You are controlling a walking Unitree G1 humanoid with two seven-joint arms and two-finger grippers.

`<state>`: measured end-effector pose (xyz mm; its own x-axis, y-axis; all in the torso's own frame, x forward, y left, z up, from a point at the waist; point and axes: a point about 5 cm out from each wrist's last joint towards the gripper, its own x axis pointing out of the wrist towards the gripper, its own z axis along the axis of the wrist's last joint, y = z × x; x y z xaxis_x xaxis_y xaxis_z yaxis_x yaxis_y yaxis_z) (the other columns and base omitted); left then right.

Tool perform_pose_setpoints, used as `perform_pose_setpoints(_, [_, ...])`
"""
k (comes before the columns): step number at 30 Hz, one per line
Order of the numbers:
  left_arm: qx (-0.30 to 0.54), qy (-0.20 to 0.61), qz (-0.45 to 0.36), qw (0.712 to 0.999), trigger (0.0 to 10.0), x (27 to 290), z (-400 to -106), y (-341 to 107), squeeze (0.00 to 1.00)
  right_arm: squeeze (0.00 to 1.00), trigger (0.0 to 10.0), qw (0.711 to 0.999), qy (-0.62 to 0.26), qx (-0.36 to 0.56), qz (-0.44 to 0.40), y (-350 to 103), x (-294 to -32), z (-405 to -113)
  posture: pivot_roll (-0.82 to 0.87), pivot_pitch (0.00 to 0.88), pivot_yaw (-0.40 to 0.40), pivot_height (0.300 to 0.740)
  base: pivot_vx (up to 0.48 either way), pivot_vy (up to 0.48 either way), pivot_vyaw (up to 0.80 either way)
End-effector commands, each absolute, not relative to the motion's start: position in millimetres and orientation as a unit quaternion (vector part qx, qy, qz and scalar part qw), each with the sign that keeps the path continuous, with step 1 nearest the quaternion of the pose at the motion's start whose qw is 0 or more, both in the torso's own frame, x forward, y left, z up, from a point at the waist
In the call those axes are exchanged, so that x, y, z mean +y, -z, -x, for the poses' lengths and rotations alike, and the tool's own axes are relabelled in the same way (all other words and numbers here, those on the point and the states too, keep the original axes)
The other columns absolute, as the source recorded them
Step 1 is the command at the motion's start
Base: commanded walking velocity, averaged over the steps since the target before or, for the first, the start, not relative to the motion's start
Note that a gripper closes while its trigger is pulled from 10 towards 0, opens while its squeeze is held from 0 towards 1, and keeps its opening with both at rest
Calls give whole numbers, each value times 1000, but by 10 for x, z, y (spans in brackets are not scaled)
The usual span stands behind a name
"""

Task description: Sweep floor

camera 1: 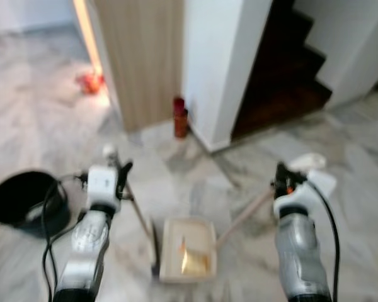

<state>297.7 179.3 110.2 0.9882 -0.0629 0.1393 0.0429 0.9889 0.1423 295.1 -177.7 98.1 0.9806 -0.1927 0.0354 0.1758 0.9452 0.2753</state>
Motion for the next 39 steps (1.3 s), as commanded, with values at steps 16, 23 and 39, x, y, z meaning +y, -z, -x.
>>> perform_pose_setpoints(16, [-90,30,-79,992,10000,1786,-2993,-1174,0,0,10000,983,84,-53,-156,-1073,-1756,-2971,8,81,-9,740,0,277,252])
perform_pose_setpoints(23, [-91,31,-79,992,10000,1775,-2993,-1173,0,0,10000,983,83,-53,-158,-1073,-1762,-2976,8,76,-11,740,0,0,602])
perform_pose_setpoints(39, [-88,27,-78,993,10000,1783,-2996,-1165,0,0,10000,983,78,-54,-157,-1084,-1747,-2990,10,70,-13,740,0,0,354])
